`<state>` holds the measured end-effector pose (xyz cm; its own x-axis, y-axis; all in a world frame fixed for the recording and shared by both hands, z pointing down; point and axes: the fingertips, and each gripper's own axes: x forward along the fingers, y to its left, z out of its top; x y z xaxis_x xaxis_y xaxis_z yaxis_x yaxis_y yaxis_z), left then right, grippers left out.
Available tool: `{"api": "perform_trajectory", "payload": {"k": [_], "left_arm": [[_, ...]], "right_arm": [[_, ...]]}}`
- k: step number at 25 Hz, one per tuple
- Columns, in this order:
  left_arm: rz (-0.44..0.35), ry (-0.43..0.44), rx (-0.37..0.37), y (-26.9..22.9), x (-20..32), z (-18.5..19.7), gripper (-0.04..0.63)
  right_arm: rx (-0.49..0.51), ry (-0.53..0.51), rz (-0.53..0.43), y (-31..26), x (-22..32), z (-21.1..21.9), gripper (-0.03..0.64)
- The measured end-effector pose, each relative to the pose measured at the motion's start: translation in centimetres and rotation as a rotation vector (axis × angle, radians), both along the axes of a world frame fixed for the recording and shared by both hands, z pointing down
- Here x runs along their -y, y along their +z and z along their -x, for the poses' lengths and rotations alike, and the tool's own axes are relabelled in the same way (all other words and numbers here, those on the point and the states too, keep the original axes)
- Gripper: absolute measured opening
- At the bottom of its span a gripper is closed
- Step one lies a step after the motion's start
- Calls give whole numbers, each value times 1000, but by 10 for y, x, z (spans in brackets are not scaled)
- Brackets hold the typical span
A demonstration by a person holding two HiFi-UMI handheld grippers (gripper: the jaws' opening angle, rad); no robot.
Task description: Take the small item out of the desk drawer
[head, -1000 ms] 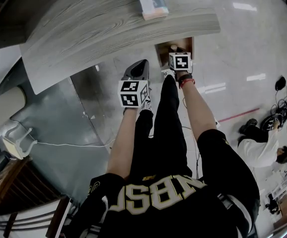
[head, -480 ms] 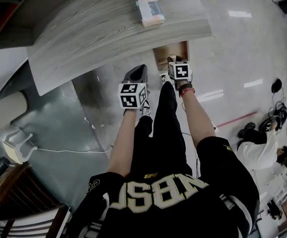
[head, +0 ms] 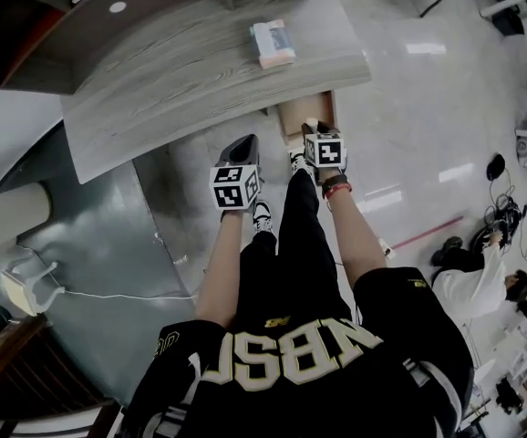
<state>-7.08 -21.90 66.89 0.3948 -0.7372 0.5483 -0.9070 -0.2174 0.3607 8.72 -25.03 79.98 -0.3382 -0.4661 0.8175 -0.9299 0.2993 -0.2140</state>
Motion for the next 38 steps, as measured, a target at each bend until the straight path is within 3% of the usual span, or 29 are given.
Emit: {"api": "perform_trajectory", "payload": {"k": [17, 38], "left_arm": [[-138, -18, 26, -73, -30, 26, 12], [-375, -8, 43, -182, -39, 50, 12]], "right_arm": [[37, -15, -153, -114, -37, 13, 138], [70, 39, -462, -264, -39, 14, 138]]}}
